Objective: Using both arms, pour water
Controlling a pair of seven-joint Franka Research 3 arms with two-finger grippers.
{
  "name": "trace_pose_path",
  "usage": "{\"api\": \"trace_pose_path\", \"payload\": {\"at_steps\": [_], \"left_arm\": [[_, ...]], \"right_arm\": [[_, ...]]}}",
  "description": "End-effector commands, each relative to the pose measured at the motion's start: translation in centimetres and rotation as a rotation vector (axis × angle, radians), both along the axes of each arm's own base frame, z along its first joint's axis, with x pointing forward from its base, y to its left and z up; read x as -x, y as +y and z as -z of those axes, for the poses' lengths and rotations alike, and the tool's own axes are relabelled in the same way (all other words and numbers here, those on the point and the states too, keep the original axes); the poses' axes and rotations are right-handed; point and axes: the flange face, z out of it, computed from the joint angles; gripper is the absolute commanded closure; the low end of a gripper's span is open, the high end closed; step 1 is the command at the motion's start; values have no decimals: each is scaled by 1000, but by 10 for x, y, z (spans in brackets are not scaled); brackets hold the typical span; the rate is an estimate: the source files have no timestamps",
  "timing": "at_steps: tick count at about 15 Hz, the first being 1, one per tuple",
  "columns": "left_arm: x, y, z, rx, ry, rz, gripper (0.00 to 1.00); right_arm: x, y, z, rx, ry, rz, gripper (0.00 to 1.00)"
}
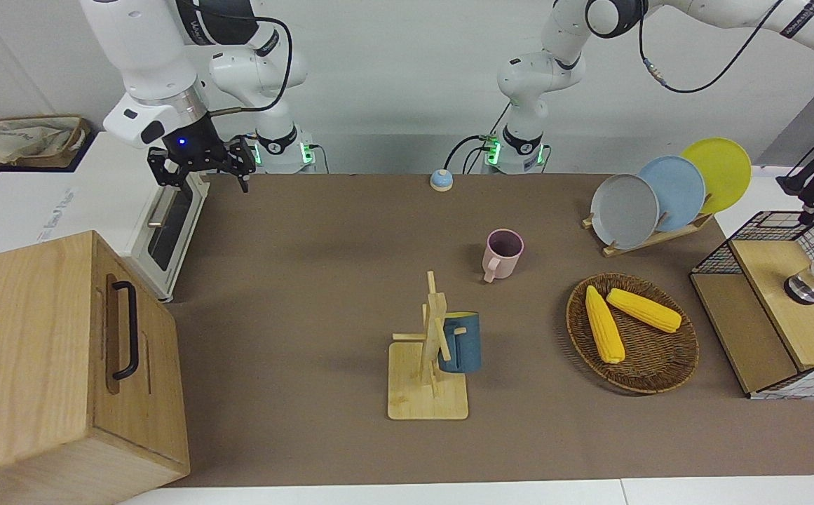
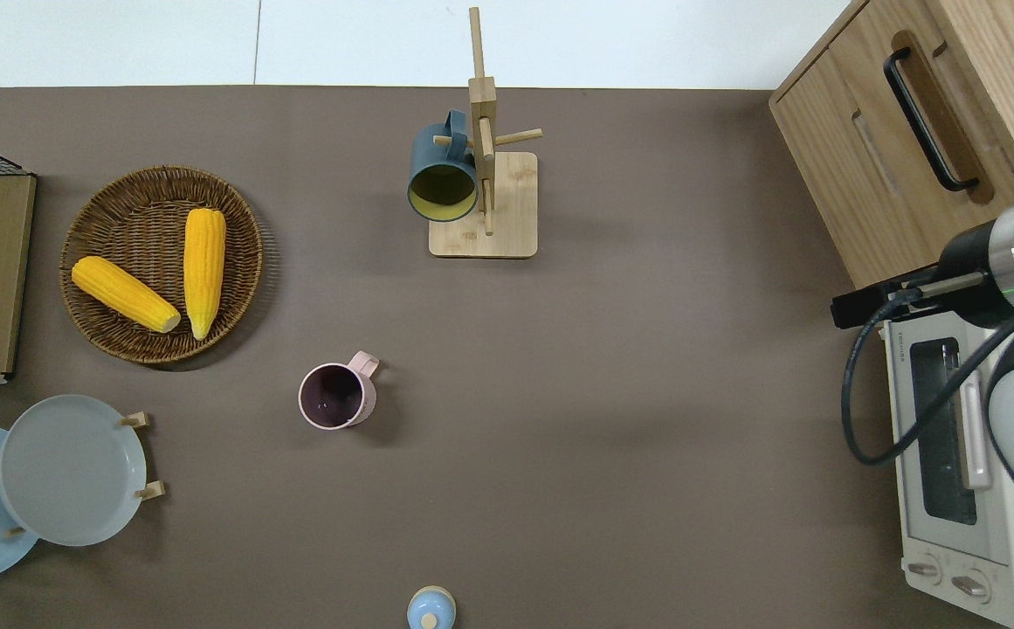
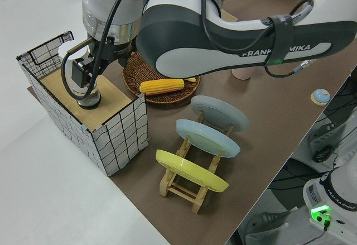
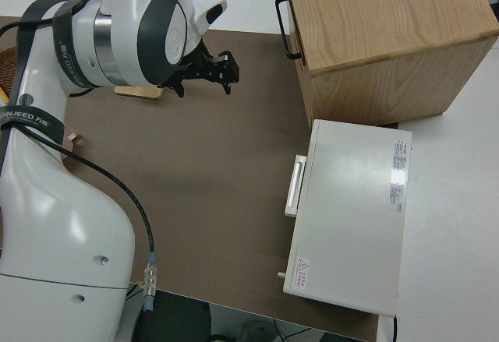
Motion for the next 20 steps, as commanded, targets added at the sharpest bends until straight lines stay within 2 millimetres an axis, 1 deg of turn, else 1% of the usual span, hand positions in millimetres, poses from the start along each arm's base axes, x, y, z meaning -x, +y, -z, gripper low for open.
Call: {"api": "trace_pose_path", "payload": {"at_steps": [1,3,4,5,6,8,9,10,11,12,16,20], "left_arm": [[16,-27,-25,-7,118,-39,0],[13,-61,-35,-1,170,-29,0],[14,-74,-42,-12,185,-37,0],[10,-91,-47,-29,194,-31,0],[6,-113,-52,-32,197,-15,0],[0,-145,-52,-52,239,4,0],[-3,-158,-52,-56,249,27,0],[-2,-167,-54,-51,255,41,0],[-3,-180,-51,-47,264,61,0],[-4,-191,-53,-46,261,79,0],[-6,-231,-55,-29,271,45,0],[-5,-245,-51,-19,301,54,0]], "right_arm": [[2,-2,-4,4,1,-12,13],[2,-2,-4,4,1,-12,13],[3,-1,-4,4,1,-13,13],[2,-2,-3,4,2,-12,13],[3,-2,-4,4,-1,-12,13],[3,-2,-4,4,-1,-12,13],[2,-2,-3,4,2,-12,13],[2,-2,-4,4,1,-12,13],[2,-2,-4,4,1,-12,13],[2,-2,-3,4,2,-12,13],[2,-2,-3,4,2,-12,13],[2,-2,-3,4,2,-12,13]]}}
